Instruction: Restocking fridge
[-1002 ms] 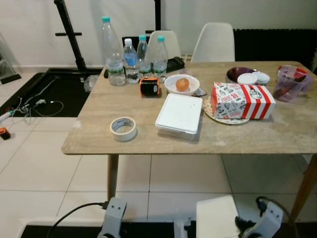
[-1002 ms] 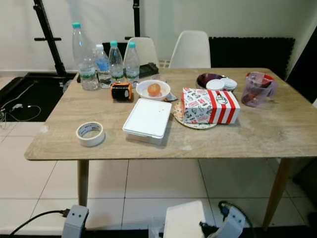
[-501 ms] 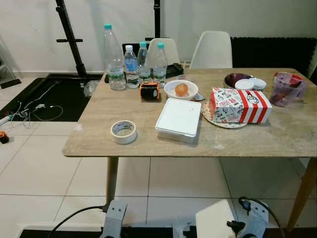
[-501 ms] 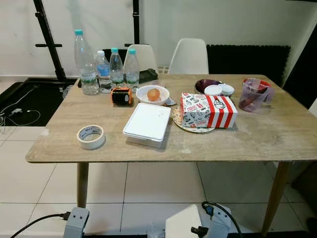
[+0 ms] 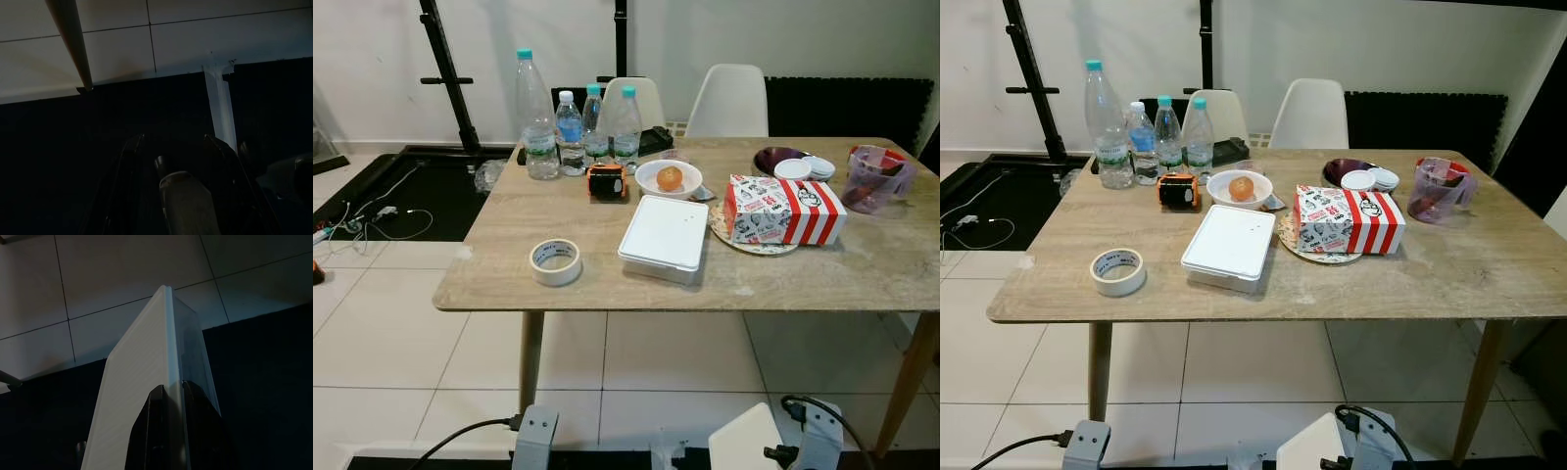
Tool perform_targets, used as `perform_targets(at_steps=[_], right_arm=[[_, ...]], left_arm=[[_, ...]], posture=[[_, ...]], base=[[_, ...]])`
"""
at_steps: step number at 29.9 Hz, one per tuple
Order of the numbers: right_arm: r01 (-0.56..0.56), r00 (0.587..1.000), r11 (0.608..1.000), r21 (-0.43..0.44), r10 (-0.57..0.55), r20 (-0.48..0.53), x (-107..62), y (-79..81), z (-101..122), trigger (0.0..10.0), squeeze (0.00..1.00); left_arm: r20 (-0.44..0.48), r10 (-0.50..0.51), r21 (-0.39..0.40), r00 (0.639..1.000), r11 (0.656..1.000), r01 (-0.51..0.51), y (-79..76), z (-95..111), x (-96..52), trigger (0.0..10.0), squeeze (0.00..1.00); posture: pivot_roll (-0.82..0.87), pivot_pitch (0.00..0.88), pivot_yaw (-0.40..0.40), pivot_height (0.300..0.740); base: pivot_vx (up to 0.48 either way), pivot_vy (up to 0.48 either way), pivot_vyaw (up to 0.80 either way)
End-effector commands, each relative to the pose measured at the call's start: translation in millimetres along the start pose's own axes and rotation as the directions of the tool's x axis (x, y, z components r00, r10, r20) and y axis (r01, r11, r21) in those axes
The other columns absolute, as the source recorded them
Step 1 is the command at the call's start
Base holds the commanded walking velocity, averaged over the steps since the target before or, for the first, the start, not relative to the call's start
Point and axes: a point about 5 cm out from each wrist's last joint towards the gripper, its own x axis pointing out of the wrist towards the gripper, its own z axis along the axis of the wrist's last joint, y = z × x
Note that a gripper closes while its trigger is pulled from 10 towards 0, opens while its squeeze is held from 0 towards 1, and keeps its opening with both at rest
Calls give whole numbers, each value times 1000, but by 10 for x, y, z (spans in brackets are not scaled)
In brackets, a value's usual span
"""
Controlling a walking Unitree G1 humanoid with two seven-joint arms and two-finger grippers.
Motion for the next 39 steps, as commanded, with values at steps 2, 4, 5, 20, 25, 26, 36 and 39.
perform_targets(at_steps=[2, 4, 5, 20, 25, 26, 36, 39], right_arm=[[10, 1000, 1000, -28, -10, 17, -3, -17, 9, 10000, 0], [10, 999, 999, -45, -8, 31, -3, -15, 20, 10000, 0], [5, 999, 999, -41, -3, 39, -3, -8, 28, 10000, 0], [7, 999, 998, -70, -4, 50, 6, 26, 63, 10000, 0], [36, 998, 990, -134, -29, 51, -4, -25, 46, 10000, 0], [43, 998, 987, -153, -37, 43, -7, -40, 28, 10000, 0], [-26, 995, 997, -68, 33, 98, 8, 73, 123, 10000, 0], [-25, 995, 995, -93, 34, 89, 13, 98, 117, 10000, 0]], left_arm=[[-36, 2, -16, 999, 1000, -2, -26, -84, -12, 10000, 0], [-41, 14, -24, 999, 1000, -15, -9, -100, -19, 10000, 0], [-40, 19, -31, 999, 999, -20, 1, -102, -21, 10000, 0], [-49, 34, -32, 998, 999, -36, 168, -71, -42, 10000, 0], [-47, 36, -34, 998, 999, -38, 186, -51, -39, 10000, 0], [-48, 38, -33, 998, 999, -40, 204, -47, -41, 10000, 0], [-30, 39, -40, 999, 998, -40, 280, 59, -28, 10000, 0], [-24, 29, -46, 999, 999, -30, 226, 92, -4, 10000, 0]], posture=[[11, 0, -27, 740], [11, 0, -27, 740], [8, 0, -26, 740], [14, 0, -28, 740], [18, 0, -35, 740], [14, 0, -30, 740], [8, 0, -9, 740], [8, 0, -5, 740]], base=[[0, 0, 0], [0, 0, 0], [0, 0, 0], [0, 0, 0], [0, 0, 0], [0, 0, 0], [0, 0, 0], [0, 0, 0]])
